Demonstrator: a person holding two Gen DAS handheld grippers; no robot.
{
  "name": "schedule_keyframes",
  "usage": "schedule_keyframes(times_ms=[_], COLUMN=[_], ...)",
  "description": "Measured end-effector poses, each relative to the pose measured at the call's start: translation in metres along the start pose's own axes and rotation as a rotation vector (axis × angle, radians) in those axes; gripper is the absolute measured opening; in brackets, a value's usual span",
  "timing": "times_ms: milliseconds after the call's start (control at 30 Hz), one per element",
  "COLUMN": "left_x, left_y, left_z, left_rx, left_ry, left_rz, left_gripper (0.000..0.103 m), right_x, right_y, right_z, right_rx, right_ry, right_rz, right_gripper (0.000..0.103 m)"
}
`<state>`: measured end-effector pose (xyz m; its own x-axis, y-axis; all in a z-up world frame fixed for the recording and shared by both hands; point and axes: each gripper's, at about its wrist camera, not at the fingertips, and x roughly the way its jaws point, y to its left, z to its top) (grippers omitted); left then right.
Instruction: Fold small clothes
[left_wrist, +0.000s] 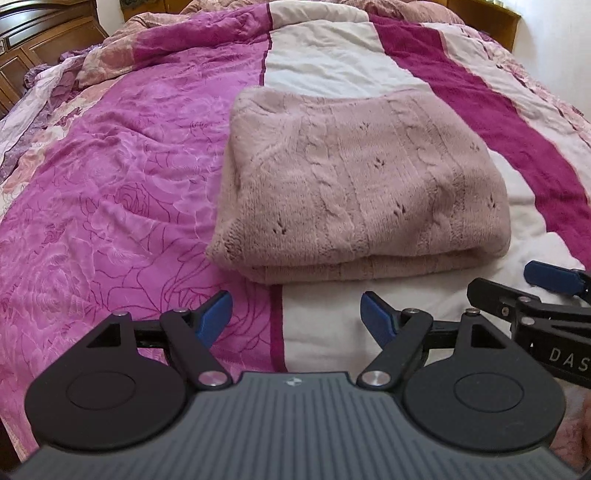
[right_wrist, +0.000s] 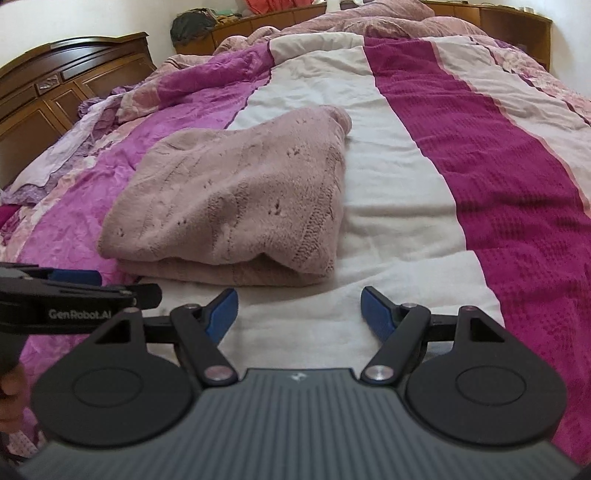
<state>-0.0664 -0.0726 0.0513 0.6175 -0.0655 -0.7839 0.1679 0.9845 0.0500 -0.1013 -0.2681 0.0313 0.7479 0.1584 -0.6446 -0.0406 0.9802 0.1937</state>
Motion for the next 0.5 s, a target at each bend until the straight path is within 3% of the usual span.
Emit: schedule_keyframes(times_ms=[500], left_x=[0.014], left_y=[0.004], left_z=[-0.004], left_rx=[-0.028], left_ry=[0.061], left_rz=[0.007], left_gripper=[0.082], right_x=[0.005], right_y=[0.001], right_z=[-0.003], right_rx=[0.006], right_ry=[0.013], right_rz=[0.005], right_gripper=[0.08])
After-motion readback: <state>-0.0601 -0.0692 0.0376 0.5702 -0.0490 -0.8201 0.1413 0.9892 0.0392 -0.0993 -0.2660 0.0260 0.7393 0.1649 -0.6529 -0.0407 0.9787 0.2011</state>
